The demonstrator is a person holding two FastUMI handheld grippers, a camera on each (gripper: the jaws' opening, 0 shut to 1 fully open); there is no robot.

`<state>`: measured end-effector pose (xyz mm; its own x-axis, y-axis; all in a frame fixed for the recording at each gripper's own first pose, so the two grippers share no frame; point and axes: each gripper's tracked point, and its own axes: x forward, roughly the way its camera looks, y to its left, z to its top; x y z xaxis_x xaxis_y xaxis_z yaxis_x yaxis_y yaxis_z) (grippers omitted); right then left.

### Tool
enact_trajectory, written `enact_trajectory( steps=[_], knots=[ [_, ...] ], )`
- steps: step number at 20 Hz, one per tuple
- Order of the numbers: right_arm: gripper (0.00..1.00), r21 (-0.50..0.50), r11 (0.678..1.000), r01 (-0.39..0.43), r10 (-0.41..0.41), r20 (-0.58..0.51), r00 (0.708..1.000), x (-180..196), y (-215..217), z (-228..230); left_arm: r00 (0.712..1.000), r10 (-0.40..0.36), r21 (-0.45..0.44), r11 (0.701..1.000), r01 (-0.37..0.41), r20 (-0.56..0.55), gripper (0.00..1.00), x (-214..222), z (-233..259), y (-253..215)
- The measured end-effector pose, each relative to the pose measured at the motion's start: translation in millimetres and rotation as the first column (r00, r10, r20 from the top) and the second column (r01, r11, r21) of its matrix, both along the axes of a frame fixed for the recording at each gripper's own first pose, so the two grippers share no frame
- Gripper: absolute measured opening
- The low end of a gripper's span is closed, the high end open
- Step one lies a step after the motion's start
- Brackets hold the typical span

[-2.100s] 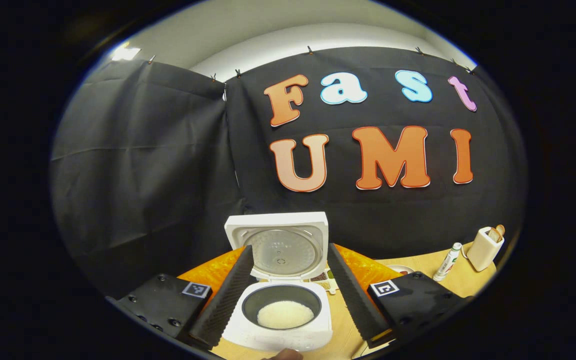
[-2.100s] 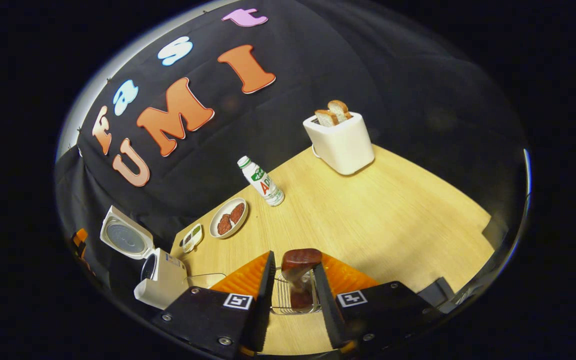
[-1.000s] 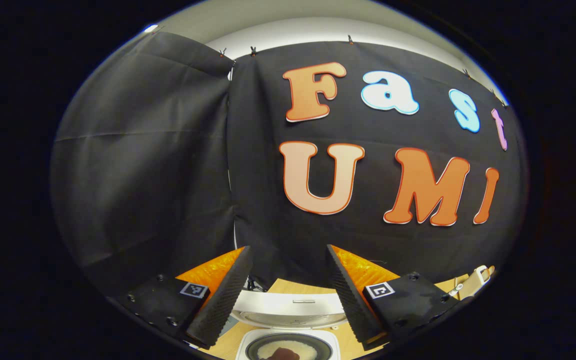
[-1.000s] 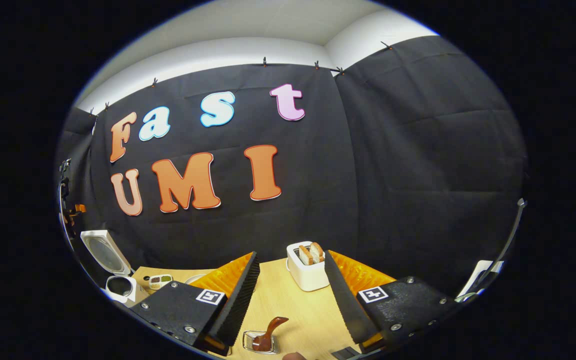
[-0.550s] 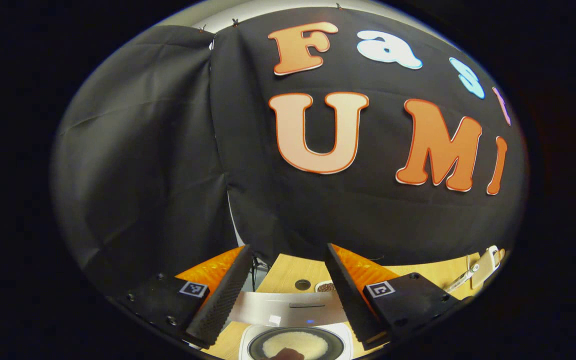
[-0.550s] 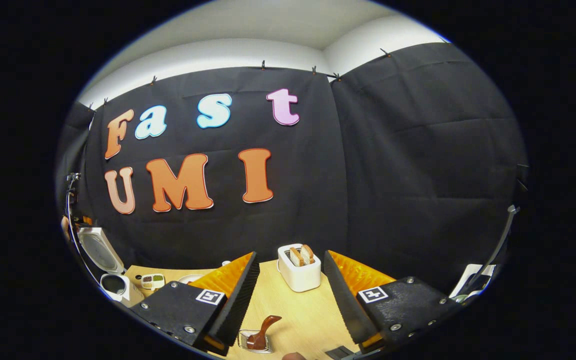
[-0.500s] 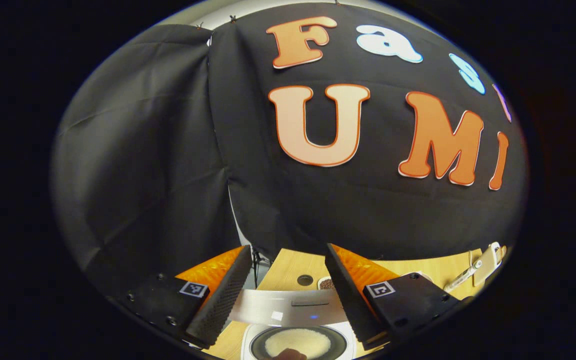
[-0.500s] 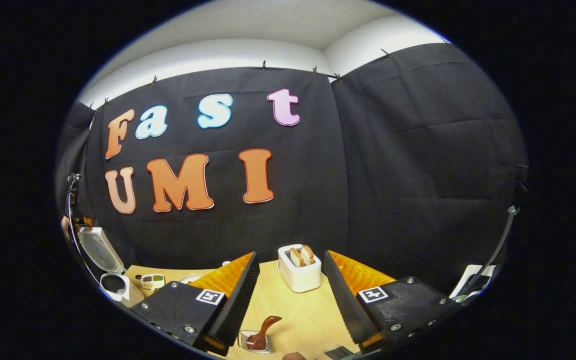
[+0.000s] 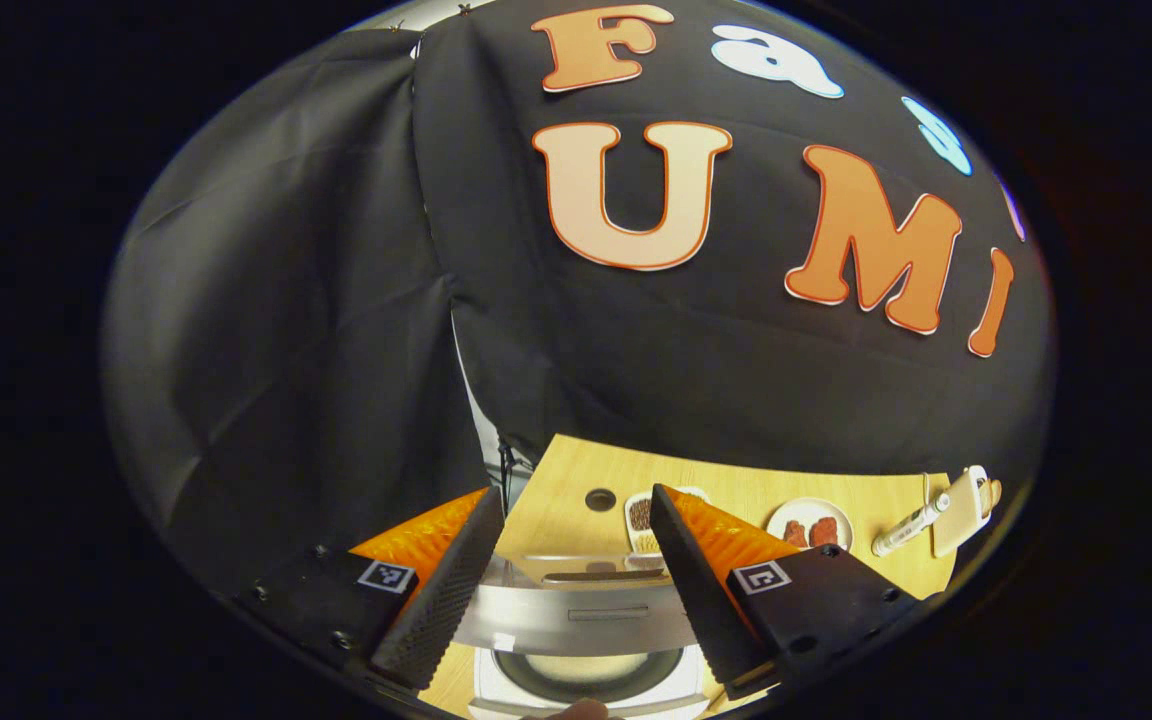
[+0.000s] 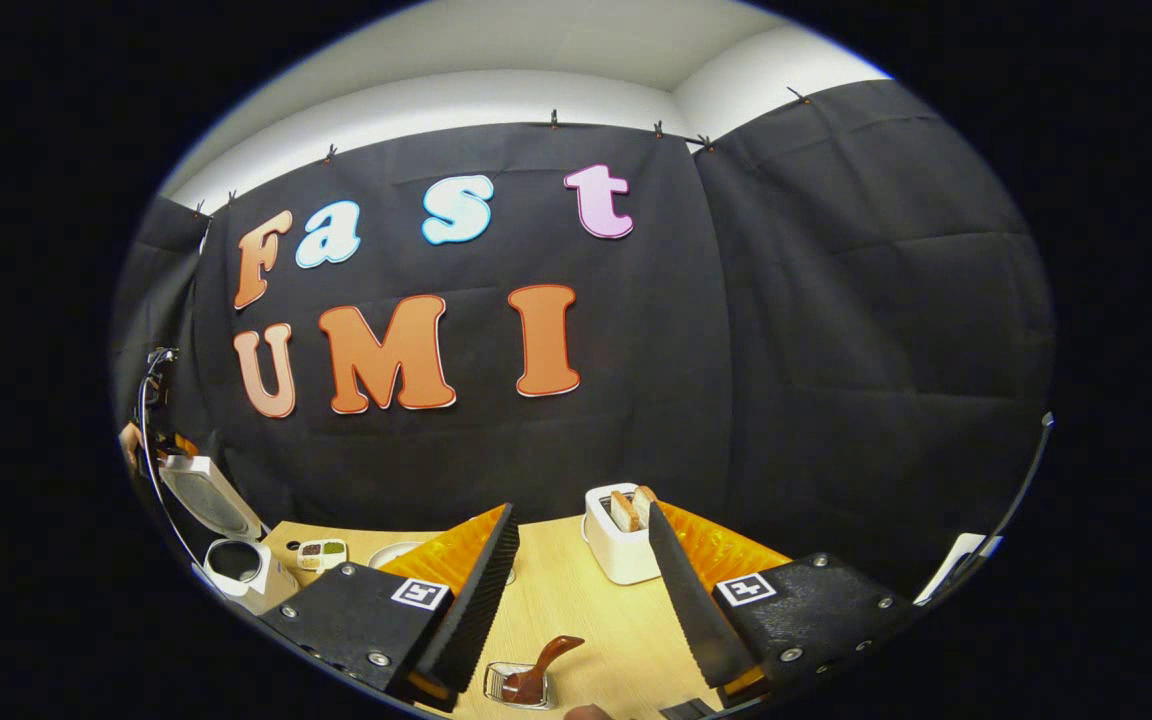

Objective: Close the left gripper, press the button to open the rice cooker; take a wooden spoon from the chopstick holder with the right hand, scoop a spoonful of rice and pour it into the rice cooker, then put the wooden spoon back into the chopstick holder.

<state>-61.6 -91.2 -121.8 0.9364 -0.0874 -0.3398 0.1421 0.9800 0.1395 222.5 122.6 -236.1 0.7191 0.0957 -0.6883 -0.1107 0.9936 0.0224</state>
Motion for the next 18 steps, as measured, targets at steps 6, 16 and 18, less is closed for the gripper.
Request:
enact_trajectory(
  steps=[6,16,18],
  knots=[
    [0.82,0.090,0.994,-0.062,0.062,-0.003,0.998,17,12,-16,0.991,0.004,-0.040,0.999,-0.009,-0.131,1.00,-70,-34,-7],
    [0.82,0.137,0.977,-0.162,0.165,-0.013,0.986,28,44,-37,0.928,0.011,-0.051,0.998,-0.032,-0.373,1.00,-159,-113,-16],
    [0.82,0.140,0.975,-0.172,0.177,-0.019,0.984,26,51,-40,0.890,0.008,-0.061,0.997,-0.040,-0.456,1.00,-179,-136,-20]
  ],
)
